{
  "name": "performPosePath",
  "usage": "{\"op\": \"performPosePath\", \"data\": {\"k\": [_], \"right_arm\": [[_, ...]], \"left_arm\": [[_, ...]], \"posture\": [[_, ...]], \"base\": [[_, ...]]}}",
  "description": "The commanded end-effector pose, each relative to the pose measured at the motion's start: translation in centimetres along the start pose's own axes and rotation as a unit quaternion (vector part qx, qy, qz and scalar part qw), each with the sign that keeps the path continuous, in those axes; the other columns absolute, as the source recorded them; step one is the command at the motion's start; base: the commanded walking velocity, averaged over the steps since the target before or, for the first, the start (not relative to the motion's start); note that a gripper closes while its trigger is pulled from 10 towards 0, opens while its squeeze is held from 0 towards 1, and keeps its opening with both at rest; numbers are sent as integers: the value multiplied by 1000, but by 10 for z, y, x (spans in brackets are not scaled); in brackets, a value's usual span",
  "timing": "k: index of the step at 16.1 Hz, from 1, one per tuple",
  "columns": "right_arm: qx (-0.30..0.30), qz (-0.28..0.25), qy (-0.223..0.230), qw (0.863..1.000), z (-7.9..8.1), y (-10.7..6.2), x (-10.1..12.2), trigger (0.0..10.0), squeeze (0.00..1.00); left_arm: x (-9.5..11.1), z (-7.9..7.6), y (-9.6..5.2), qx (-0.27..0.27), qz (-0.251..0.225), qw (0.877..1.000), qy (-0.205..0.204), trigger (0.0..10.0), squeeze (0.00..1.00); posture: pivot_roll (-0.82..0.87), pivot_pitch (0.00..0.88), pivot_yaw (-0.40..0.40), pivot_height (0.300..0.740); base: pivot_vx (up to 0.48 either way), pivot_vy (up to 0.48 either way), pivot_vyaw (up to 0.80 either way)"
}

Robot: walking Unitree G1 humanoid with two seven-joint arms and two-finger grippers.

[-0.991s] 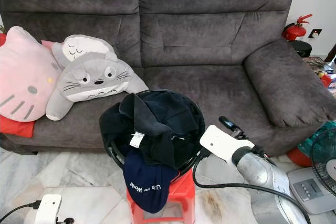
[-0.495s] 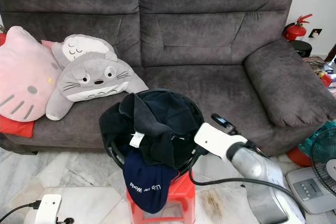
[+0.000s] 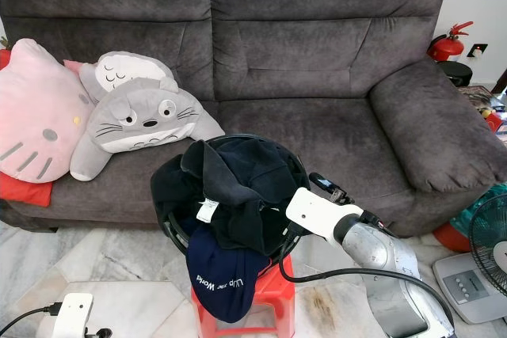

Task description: Hang hanger

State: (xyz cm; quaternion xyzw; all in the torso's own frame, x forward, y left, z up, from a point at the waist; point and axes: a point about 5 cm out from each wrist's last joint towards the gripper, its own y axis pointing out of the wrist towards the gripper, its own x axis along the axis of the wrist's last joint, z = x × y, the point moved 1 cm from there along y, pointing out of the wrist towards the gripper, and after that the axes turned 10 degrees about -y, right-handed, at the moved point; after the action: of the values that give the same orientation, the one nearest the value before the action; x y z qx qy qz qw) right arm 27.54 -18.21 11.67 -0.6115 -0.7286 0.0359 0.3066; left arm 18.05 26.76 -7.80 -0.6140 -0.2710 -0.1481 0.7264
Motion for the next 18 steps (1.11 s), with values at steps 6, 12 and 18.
{"op": "performPosePath", "data": {"k": [6, 12, 18], "right_arm": [[-17, -1, -16, 1000, -7, 4, 1, 10000, 0], [-22, -17, -18, 999, -5, 7, 7, 10000, 0], [-97, -52, -19, 994, -28, 4, 22, 10000, 0]], "left_arm": [[-2, 2, 0, 5, 5, 1000, 13, 10000, 0], [-2, 2, 0, 5, 4, 1000, 16, 10000, 0], [-1, 3, 0, 4, 4, 1000, 18, 10000, 0]], "posture": [[-157, 52, 33, 740], [-153, 51, 36, 740], [-158, 53, 40, 740]], "base": [[0, 0, 0], [0, 0, 0], [0, 0, 0]]}}
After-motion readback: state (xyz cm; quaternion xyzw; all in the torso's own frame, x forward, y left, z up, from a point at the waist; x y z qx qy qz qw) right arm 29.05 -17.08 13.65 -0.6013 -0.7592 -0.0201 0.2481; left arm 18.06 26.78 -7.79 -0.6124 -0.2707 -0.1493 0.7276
